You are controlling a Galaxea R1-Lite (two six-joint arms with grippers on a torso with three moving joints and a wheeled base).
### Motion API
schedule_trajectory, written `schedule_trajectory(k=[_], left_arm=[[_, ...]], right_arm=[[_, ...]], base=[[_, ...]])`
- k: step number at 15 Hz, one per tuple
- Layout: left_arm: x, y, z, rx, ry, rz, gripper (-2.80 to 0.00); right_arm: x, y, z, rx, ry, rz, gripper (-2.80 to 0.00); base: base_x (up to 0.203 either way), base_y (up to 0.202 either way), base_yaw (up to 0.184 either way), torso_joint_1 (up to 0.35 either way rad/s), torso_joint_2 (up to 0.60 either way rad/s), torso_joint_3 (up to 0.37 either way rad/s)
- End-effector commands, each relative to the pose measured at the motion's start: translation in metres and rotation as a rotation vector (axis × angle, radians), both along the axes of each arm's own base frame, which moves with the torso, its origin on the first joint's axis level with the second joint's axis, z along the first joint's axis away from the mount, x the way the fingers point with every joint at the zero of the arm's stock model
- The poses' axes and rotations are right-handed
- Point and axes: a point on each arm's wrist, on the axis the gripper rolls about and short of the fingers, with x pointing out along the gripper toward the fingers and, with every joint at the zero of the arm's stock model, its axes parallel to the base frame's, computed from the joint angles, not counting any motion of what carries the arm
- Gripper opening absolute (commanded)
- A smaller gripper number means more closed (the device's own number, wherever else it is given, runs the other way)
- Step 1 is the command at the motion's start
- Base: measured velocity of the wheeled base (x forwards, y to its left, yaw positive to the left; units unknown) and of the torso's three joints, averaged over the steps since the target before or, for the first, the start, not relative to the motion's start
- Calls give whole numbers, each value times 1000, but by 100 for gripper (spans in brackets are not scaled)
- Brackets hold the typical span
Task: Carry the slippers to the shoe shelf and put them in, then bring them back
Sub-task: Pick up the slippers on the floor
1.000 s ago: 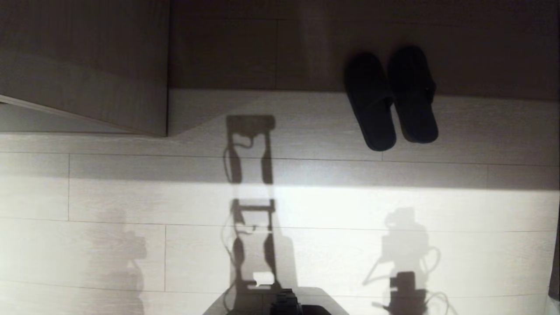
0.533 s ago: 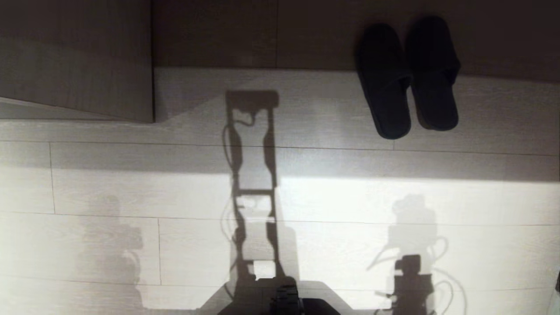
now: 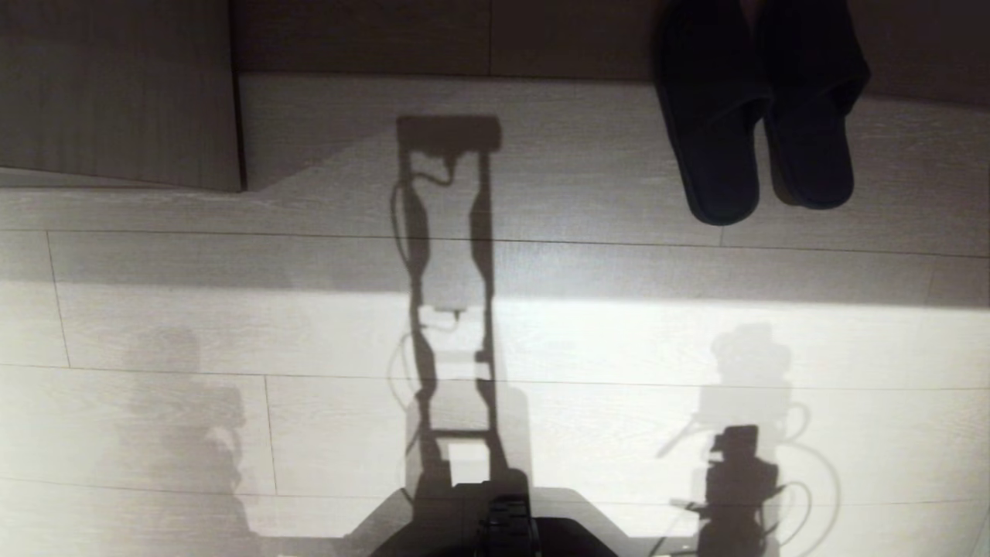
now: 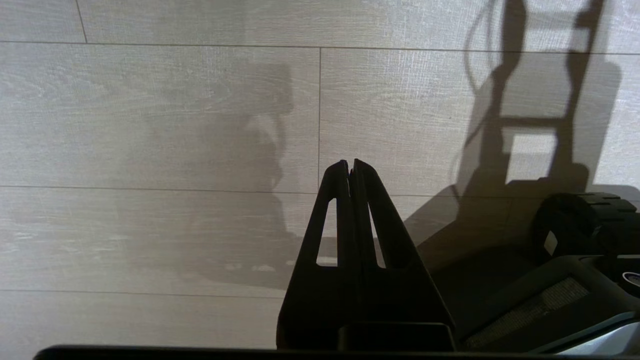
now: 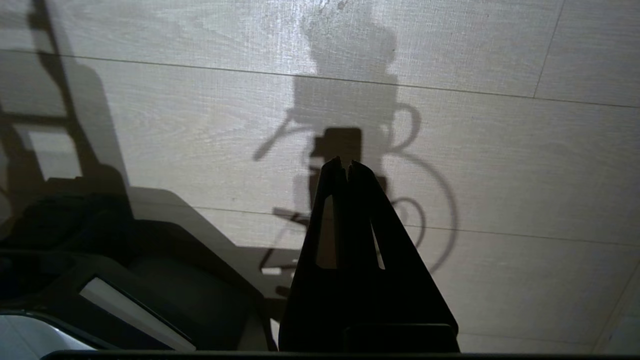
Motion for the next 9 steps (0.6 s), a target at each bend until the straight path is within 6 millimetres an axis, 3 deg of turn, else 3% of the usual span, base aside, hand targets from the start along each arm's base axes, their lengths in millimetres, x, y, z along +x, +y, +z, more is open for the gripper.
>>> schedule_trajectory(k=[1,9], left_arm=[[0,0,0,0,0,0,-280],[0,0,0,3,0,0,-280]], right_arm=[[0,0,0,0,1,0,-280],[0,0,0,0,1,0,-280]], base=[[0,0,0,7,0,-36],[0,0,0,0,0,-3]])
